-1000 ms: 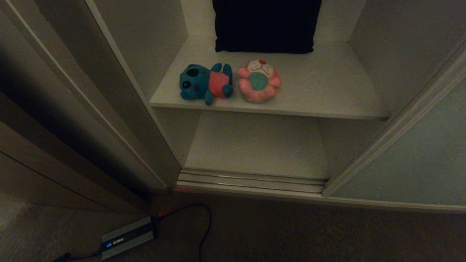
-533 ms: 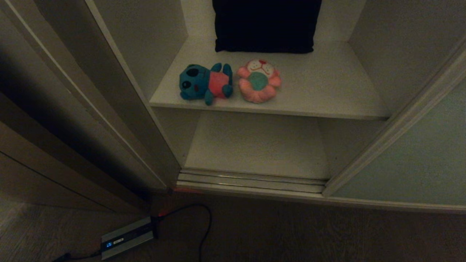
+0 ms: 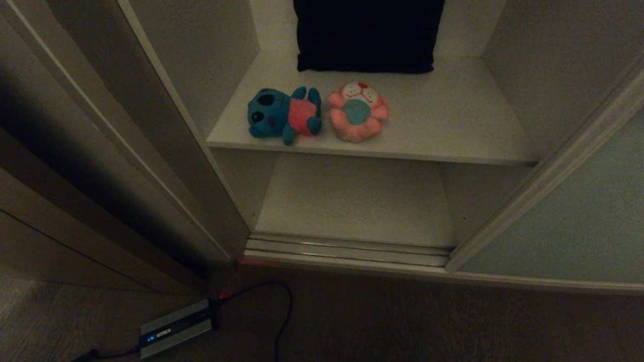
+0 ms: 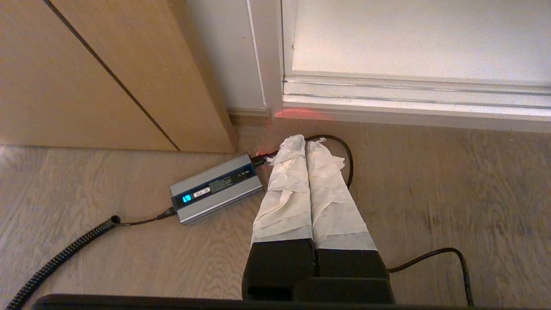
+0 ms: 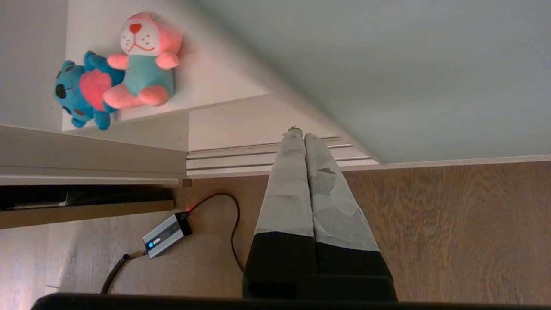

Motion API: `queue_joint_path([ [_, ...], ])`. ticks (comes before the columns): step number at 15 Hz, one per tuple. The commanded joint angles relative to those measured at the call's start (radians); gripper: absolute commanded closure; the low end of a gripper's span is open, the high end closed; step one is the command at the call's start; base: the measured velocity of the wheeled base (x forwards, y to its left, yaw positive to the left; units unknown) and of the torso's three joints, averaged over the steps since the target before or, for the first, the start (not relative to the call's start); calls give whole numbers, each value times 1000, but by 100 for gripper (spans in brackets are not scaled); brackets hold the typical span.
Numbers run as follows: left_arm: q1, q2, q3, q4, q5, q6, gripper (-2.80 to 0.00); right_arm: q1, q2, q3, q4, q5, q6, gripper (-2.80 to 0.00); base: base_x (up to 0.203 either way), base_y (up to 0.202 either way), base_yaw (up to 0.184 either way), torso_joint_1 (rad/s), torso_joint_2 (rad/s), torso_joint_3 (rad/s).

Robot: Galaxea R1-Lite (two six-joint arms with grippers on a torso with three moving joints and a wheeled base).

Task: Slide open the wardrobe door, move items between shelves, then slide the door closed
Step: Close the door

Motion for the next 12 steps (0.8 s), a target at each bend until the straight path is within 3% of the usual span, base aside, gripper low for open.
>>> queue_joint_path([
  [1,0,2,0,0,0,0,0,2,41,0,-15,4,2,0,0,0,0,0,0,0],
  [12,0,2,0,2,0,0,0,51,94,-2,-58,2,-2,0,0,0,0,0,0,0],
])
